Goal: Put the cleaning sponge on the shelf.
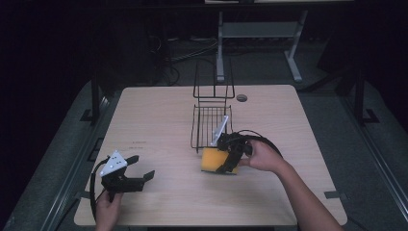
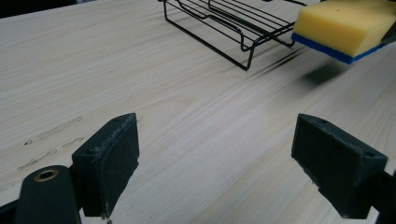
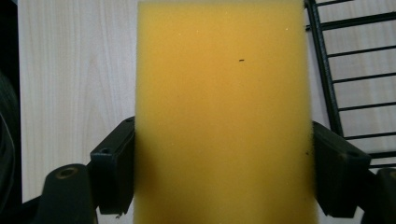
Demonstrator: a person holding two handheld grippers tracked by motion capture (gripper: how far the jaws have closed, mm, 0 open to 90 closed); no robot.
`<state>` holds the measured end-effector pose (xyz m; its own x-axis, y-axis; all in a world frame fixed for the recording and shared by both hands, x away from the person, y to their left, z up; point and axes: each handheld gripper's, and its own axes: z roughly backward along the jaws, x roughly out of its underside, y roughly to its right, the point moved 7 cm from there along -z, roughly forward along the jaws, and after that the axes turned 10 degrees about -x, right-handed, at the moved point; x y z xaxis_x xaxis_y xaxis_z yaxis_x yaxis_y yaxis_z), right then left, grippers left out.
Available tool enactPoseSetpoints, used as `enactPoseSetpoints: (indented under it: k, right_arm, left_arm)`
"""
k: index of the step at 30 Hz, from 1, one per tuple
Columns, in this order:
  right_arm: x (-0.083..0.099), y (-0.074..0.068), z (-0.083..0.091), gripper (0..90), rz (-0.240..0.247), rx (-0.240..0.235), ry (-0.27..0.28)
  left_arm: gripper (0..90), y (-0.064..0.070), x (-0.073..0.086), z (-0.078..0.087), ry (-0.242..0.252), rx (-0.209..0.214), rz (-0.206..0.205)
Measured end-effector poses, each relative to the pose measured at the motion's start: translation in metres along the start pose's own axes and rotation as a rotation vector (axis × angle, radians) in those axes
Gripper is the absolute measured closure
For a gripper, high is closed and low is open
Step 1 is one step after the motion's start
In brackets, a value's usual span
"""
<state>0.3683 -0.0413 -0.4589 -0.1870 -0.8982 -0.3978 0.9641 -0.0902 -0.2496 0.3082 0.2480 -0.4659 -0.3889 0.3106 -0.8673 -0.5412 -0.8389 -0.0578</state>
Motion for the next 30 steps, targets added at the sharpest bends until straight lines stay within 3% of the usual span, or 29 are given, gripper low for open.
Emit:
enactPoseSetpoints:
  k: [21,30]
  right_arm:
    - [-0.016,0.023,0.009,21.8,0.005,0.0,0.048]
    - [-0.022,0.034,0.01,21.9,0.006,-0.002,0.044]
  left_arm:
    - [14.5,-0.002,0.001,0.0,0.0,0.0,0.008]
    - [14.5,-0.002,0.001,-0.001,-0.003,0.002,0.009]
